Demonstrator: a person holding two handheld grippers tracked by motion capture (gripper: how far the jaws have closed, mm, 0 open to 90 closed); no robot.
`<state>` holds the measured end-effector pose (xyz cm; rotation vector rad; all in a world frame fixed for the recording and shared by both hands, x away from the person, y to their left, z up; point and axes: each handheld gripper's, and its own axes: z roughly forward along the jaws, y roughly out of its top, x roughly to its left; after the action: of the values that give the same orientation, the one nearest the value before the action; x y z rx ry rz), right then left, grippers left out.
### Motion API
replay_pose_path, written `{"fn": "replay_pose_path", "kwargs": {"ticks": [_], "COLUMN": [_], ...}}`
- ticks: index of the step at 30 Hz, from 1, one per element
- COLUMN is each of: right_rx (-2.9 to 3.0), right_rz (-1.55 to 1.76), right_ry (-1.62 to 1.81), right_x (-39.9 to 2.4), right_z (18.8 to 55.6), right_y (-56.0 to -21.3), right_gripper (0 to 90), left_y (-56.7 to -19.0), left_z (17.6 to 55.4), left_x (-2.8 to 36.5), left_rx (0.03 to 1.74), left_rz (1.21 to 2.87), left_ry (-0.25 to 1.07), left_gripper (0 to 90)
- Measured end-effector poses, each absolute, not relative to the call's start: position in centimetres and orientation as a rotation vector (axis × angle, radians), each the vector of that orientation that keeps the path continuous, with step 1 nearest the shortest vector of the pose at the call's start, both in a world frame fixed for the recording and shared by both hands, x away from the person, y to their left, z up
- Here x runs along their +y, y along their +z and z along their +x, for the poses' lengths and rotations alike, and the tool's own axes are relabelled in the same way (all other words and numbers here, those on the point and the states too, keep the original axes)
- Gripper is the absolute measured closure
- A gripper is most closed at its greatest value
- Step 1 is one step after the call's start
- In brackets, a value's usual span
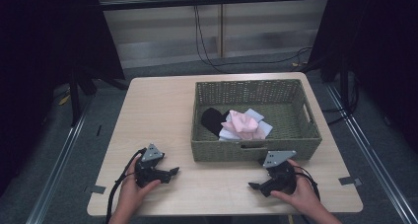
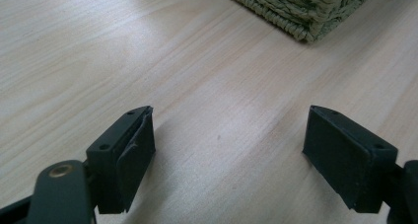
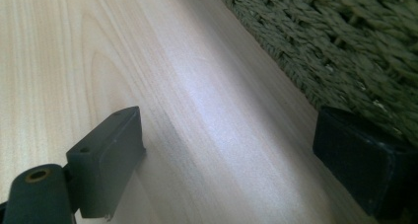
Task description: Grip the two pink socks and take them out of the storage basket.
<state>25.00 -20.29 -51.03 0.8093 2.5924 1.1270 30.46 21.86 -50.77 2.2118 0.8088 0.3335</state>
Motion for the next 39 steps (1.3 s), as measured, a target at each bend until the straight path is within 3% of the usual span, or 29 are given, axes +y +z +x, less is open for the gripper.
{"fn": "replay_pose_path", "kwargs": {"ticks": [13,21,39], "right_rx": [2.597,2.730,2.799], "right_rz": [0.822,0.802,0.799], "right_ry": [1.112,0.991,0.974], "right_x": [-20.3,-19.9,-19.5], "right_z": [25.1,25.1,26.8], "right_y": [-50.9,-48.8,-40.0], "right_gripper": [13.5,17.2,20.7], "left_y": [-50.8,-50.8,-50.8], "left_z": [30.4,30.5,30.5], "left_x": [21.9,21.9,21.9], "left_rx": [0.808,0.808,0.806], "left_rz": [2.212,2.212,2.213], "left_ry": [0.333,0.332,0.331], "left_gripper": [19.3,19.2,19.1]}}
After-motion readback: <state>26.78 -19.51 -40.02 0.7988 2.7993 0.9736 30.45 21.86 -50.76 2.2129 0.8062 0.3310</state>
